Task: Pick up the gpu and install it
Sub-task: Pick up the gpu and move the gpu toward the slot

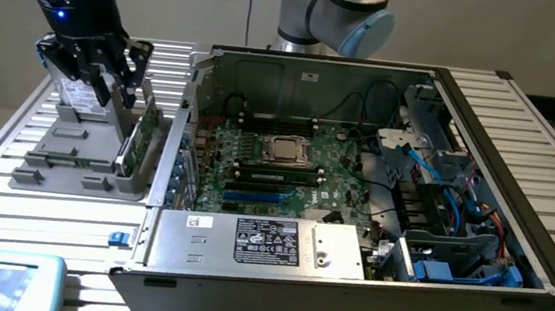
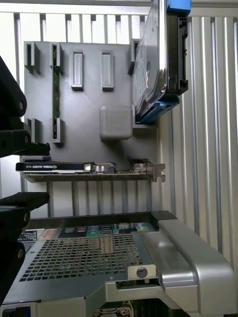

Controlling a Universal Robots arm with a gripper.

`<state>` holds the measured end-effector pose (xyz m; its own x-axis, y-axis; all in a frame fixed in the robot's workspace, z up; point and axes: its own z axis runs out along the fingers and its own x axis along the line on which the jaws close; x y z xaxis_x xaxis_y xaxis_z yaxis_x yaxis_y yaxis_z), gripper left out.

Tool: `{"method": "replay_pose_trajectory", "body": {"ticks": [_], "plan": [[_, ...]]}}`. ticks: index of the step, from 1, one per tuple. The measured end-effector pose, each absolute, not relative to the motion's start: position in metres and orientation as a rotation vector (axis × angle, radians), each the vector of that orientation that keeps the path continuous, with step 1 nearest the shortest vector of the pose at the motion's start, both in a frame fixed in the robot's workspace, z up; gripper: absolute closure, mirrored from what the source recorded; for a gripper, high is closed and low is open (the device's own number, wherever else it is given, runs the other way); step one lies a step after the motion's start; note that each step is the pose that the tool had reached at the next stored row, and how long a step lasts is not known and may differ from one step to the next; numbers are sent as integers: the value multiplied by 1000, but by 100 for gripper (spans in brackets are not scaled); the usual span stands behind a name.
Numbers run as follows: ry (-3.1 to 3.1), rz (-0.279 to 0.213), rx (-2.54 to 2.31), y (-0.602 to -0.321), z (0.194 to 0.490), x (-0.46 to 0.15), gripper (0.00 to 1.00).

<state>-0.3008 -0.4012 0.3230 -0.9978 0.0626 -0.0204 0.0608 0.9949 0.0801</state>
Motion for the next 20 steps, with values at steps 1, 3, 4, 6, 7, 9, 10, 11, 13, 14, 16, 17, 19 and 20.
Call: {"method": "replay_pose_trajectory", "body": {"ticks": [1,3,4,6,7,9,10,11,13,14,16,17,19,20], "plan": [[3115,127,98,-401,321,-301,56],[3114,134,102,-403,318,-301,56],[3114,139,104,-403,316,-301,56],[3114,149,110,-404,313,-301,56],[3113,153,113,-405,311,-301,56],[3112,157,120,-406,307,-301,56],[3112,158,123,-406,306,-301,56],[3112,159,126,-406,304,-301,56],[3111,159,135,-406,300,-301,56],[3111,160,140,-406,298,-301,56],[3110,160,147,-406,295,-301,56],[3110,160,150,-406,293,-301,56],[3110,161,158,-406,289,-300,56],[3109,161,161,-406,288,-300,56]]}}
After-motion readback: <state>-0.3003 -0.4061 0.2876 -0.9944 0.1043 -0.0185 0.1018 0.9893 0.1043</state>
